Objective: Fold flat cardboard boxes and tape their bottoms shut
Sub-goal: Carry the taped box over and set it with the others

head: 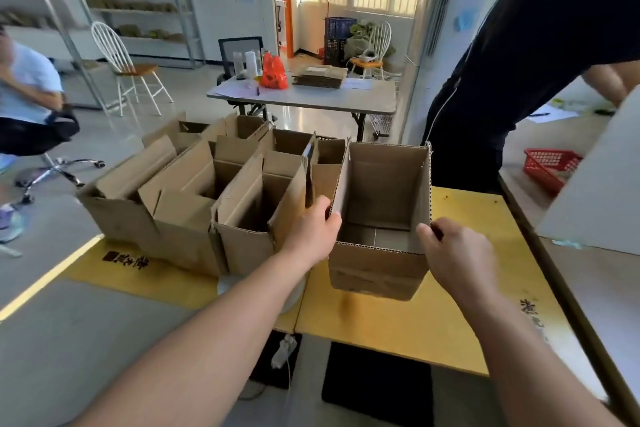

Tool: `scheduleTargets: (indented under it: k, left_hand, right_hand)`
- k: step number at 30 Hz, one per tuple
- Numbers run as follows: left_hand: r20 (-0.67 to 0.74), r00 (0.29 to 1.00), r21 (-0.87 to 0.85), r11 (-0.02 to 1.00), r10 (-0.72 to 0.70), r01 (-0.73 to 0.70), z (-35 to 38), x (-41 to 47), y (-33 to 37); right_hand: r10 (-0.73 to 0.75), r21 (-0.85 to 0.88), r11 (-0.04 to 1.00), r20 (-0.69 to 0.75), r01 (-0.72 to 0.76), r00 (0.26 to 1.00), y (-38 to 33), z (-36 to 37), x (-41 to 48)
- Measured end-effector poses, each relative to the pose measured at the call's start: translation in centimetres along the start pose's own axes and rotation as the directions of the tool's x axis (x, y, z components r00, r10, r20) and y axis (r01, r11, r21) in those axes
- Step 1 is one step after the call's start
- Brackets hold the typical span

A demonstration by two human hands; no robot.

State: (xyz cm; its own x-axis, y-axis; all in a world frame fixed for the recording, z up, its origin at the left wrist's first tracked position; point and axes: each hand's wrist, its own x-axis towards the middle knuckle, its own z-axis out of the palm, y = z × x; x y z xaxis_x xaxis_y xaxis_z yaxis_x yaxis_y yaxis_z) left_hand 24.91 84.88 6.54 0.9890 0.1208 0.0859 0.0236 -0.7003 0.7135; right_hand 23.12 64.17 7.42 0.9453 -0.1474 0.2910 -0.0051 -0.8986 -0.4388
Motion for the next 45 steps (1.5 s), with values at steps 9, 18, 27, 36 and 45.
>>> scheduleTargets:
  k: [9, 18, 27, 36, 45]
  left_hand:
    - [0.026, 0.999, -0.008, 1.000, -0.027, 0.027, 2.1, 7.7, 0.6]
    - [0.076, 0.994, 0.005, 0.997, -0.076, 0.076, 6.0, 17.0, 3.3]
    - [-0.047, 0.990, 0.186, 0.973, -0.132, 0.138, 9.1, 24.9, 2.9]
    - [0.072, 0.968, 0.207, 0.953, -0.242, 0.223, 9.8, 27.8, 0.1]
    - [0.075, 0.970, 0.230, 0.950, -0.232, 0.209, 8.9, 26.5, 0.3]
  right_hand:
    - [-0.017, -0.028, 0.999, 0.001, 0.017, 1.000, 1.2, 3.4, 8.4]
    - [0.022, 0.008, 1.000, 0.030, -0.022, 0.999, 4.6, 5.3, 18.0]
    - [0.037, 0.035, 0.999, 0.105, -0.041, 0.994, 6.1, 9.2, 25.9]
    - [-0.016, 0.052, 0.999, 0.453, -0.009, 0.891, 5.5, 13.5, 29.1]
    - [0.028, -0.021, 1.000, 0.424, -0.021, 0.905, 4.6, 12.8, 28.5]
